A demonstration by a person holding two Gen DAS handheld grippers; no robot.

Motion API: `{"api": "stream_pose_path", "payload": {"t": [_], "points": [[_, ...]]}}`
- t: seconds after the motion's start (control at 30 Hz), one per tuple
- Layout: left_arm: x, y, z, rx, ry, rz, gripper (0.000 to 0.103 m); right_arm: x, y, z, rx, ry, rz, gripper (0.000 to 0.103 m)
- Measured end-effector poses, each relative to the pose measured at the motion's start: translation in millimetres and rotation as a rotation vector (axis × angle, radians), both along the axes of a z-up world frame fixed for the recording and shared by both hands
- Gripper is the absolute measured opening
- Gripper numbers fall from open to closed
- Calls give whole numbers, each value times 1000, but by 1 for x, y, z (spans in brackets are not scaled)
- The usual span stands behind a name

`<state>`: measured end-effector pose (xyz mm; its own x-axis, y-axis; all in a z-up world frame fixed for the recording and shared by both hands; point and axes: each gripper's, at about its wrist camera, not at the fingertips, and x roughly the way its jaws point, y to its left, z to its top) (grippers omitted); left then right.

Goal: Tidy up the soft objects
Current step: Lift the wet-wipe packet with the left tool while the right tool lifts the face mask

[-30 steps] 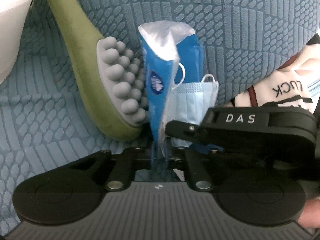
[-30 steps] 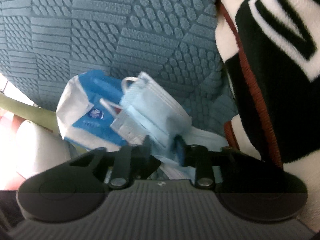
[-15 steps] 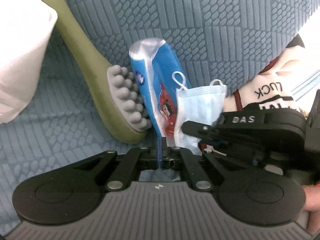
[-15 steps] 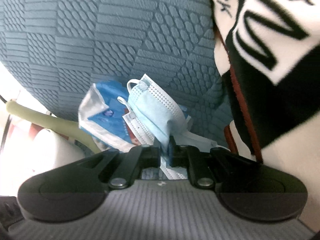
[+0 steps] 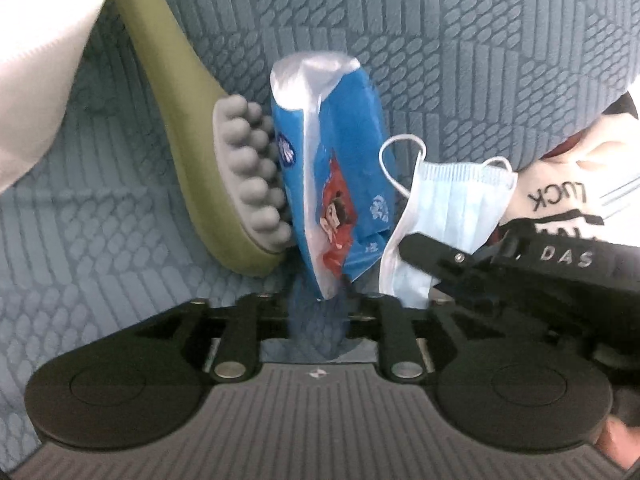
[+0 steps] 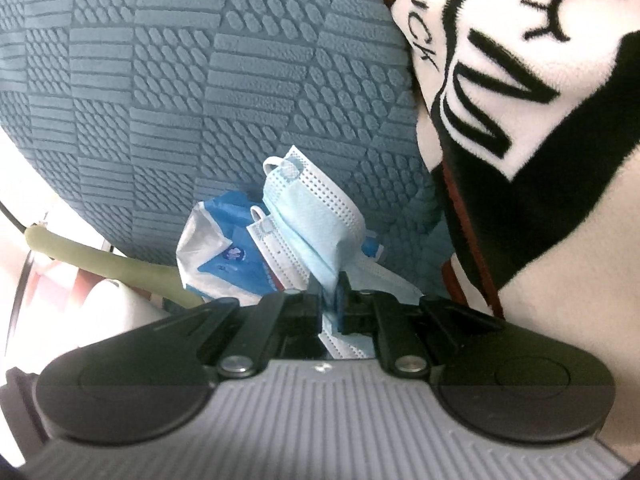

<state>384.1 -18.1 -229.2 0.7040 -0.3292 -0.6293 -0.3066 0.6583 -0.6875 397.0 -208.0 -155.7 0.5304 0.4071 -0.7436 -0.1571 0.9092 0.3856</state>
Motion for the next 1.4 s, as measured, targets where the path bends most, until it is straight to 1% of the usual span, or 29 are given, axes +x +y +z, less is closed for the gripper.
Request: {"api": "stream_pose_path", "payload": {"t": [0.03, 0.1, 0.17, 0.23, 0.4, 0.47, 0.6, 0.67, 0.73, 0.77, 0.83, 0.87, 0.9, 0.93, 0.97, 1.03, 1.2, 1.23, 1.4], "points": [[0, -3, 0, 8, -7, 8, 43, 2, -1, 0, 8, 2, -2, 10], [2, -10, 0, 28, -10, 14, 48, 8, -5, 1, 19, 3, -3, 10], [8, -17, -3, 51, 5, 10, 49, 9, -10, 4, 28, 3, -8, 10], [11, -19, -9, 19, 10, 20, 49, 10, -15, 6, 31, 1, -13, 10], [13, -21, -21, -24, 9, 81, 48, 10, -22, 9, 40, 5, -19, 10], [4, -21, -24, -23, -3, 113, 47, 11, -24, 7, 44, 5, -34, 10], [-4, -21, -28, -30, -13, 141, 47, 12, -28, 11, 47, 4, -51, 10], [-7, -24, -33, -58, -26, 167, 47, 10, -31, 14, 46, 1, -50, 10], [-7, -28, -36, -66, -27, 172, 47, 10, -32, 15, 47, 1, -52, 10], [-6, -31, -37, -71, -22, 169, 45, 10, -33, 15, 48, 1, -53, 10], [-4, -33, -40, -106, -17, 139, 27, 10, -32, 14, 49, 4, -56, 10], [-3, -35, -40, -101, -12, 129, 25, 10, -32, 14, 49, 5, -55, 10], [-3, -37, -39, -79, -9, 129, 20, 10, -33, 14, 48, 5, -54, 10], [-2, -38, -38, -65, -11, 127, 17, 10, -29, 10, 46, 6, -55, 10], [-2, -40, -37, -54, -14, 123, 8, 10, -29, 10, 46, 8, -52, 10], [-7, -41, -31, -30, -20, 106, 6, 10, -26, 9, 46, 7, -50, 10], [-18, -45, -10, 35, -57, 53, 5, 9, -25, 9, 44, 6, -52, 10], [-15, -45, -7, 42, -61, 42, 5, 8, -25, 9, 43, 6, -53, 10], [-34, -34, 11, 65, -66, 11, 5, 5, -23, 9, 41, 2, -49, 10]]}}
